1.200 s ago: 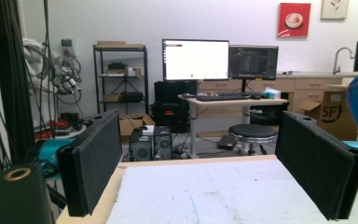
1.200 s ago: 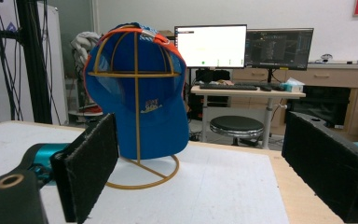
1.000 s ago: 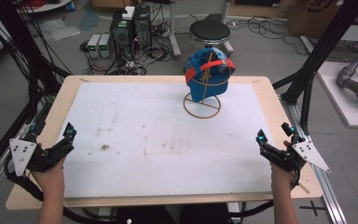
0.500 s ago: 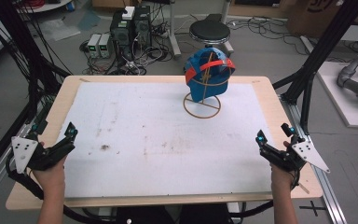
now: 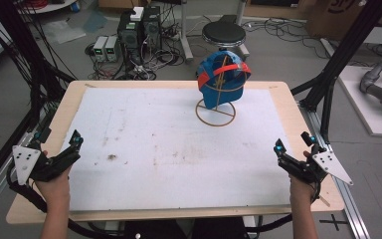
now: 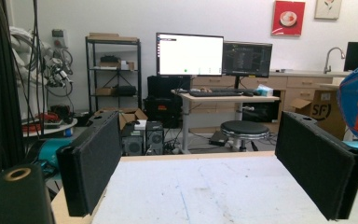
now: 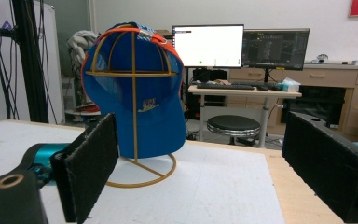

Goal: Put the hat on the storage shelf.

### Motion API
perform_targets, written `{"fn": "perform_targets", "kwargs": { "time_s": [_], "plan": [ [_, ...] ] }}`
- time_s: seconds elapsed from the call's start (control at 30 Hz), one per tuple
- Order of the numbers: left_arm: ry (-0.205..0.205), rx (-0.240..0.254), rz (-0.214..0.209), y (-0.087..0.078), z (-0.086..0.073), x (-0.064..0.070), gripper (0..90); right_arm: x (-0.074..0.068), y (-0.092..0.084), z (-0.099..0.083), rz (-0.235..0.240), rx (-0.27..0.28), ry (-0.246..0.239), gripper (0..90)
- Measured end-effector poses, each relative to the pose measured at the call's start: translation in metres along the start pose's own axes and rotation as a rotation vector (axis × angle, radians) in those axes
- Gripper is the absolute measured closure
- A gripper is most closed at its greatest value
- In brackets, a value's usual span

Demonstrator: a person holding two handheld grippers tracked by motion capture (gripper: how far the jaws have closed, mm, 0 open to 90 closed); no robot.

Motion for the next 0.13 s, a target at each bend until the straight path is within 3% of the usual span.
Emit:
{"fn": "perform_targets", "kwargs": {
  "time_s": [0.13],
  "plan": [
    [-0.006,0.008,0.000,0.0001,0.0008,-0.0002,14.9,0.0009,0.0003,0.0007,-0.005,0.004,-0.003,10.7]
  ]
}}
Point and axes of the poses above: each handheld gripper's, and its own axes: y roughly forward along the jaws, z roughly out of its top, x roughly to its right, the point moved 10 cm from there along y, roughly forward along the jaws, and after that the axes turned 9 degrees about -z, right-handed, at the moved point
